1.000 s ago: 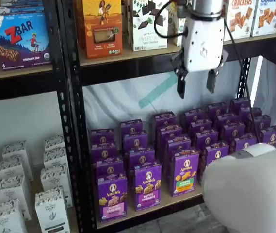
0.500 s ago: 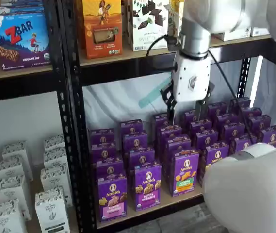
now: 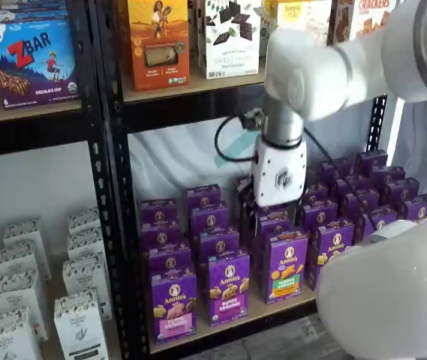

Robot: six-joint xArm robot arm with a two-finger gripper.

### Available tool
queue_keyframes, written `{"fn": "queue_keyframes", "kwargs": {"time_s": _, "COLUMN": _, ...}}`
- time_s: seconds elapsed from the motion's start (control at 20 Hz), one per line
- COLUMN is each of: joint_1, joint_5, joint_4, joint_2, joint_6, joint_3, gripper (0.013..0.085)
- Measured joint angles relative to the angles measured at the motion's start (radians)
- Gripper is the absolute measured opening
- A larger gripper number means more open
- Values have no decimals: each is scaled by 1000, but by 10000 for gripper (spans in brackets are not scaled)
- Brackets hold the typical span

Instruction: Pick up the purple box with a pink patch in the middle, on the bottom shelf, the first box from the left

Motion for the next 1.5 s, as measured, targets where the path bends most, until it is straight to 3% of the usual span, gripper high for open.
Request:
{"fn": "queue_keyframes", "kwargs": {"time_s": 0.15, "joint_1": 20, "joint_5": -120, "joint_4": 6, "joint_2": 77, "joint_6": 17, "joint_3": 43, "gripper": 850}}
{"fn": "queue_keyframes", "kwargs": {"time_s": 0.35, "joint_1": 36, "joint_5": -221, "joint_4": 22, "joint_2": 189, "joint_6": 21, "joint_3": 59, "gripper": 850}}
{"fn": "queue_keyframes", "kwargs": {"time_s": 0.95, "joint_1": 112, "joint_5": -540, "joint_4": 32, "joint_2": 575, "joint_6": 83, "joint_3": 28, "gripper": 850}}
{"fn": "queue_keyframes", "kwargs": {"time_s": 1.3, "joint_1": 139, "joint_5": -681, "joint_4": -12, "joint_2": 776, "joint_6": 148, "joint_3": -25, "gripper": 850}}
{"fn": "queue_keyframes", "kwargs": {"time_s": 1.5, "joint_1": 139, "joint_5": -721, "joint_4": -79, "joint_2": 855, "joint_6": 212, "joint_3": -59, "gripper": 850}}
